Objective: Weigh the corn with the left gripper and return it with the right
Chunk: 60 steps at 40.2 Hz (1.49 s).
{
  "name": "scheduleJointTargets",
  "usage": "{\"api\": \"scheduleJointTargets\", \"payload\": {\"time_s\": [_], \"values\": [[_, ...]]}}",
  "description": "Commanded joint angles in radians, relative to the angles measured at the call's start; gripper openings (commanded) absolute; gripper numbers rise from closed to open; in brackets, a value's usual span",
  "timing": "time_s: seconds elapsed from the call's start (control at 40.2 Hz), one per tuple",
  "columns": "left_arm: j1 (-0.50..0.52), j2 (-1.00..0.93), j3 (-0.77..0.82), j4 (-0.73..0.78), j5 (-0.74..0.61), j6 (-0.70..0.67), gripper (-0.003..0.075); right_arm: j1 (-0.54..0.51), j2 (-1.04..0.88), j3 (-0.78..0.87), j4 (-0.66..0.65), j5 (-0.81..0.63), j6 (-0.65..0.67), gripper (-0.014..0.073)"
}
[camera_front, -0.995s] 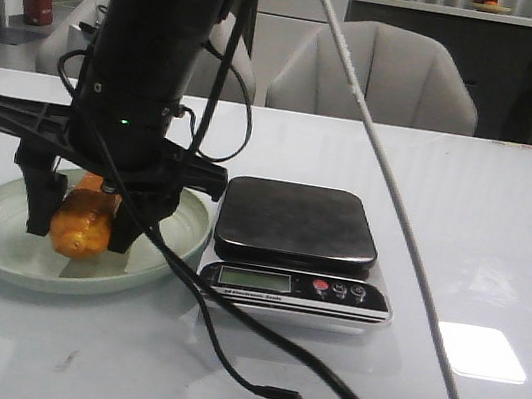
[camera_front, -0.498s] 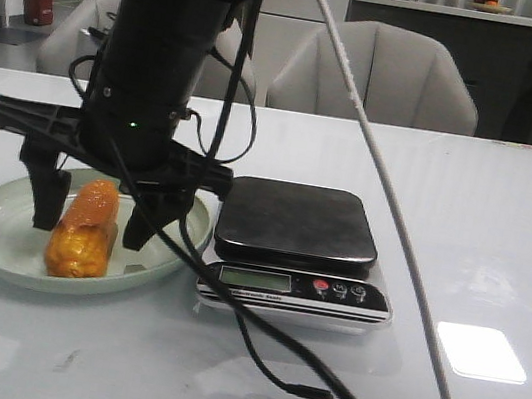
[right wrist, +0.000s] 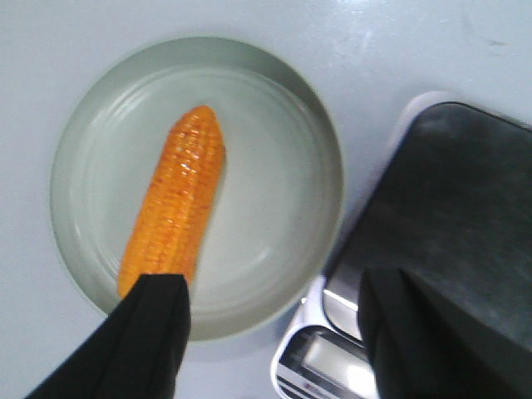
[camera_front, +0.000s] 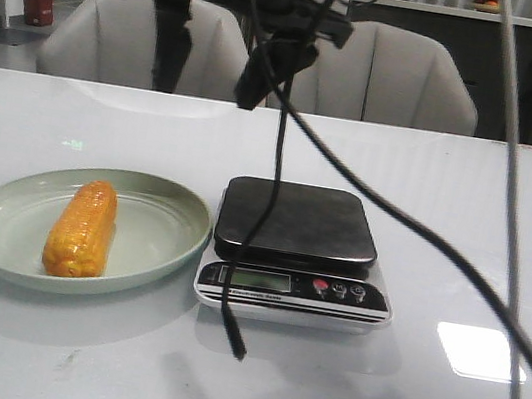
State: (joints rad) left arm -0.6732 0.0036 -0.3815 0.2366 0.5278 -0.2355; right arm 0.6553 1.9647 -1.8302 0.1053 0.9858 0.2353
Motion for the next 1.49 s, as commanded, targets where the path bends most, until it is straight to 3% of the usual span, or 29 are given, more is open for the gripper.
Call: {"api": "scheduleJointTargets", "payload": {"time_s": [0.0,0.199,0.423,0.995,1.468], "values": [[-0.002,0.013,-0.026,0.007,-0.08,-0.004,0.0114,-0.037,-0.114,0.011,0.006,0.01,-0.089,0.0535],[-0.002,0.013,-0.026,0.007,-0.08,-0.004,0.0114,-0.12,-0.257,0.207,0.142,-0.024,-0.272,0.0535],[-0.002,0.013,-0.026,0.007,-0.08,-0.004,0.0114,-0.204,-0.477,0.5,0.261,-0.158,-0.435,0.0535],[-0.002,0.013,-0.026,0.007,-0.08,-0.004,0.0114,-0.23,-1.219,1.179,0.264,-0.583,-0.495,0.0535],[-0.002,0.013,-0.026,0.007,-0.08,-0.004,0.0114,-0.23,-1.76,1.54,0.259,-0.885,-0.523,0.0535]]}}
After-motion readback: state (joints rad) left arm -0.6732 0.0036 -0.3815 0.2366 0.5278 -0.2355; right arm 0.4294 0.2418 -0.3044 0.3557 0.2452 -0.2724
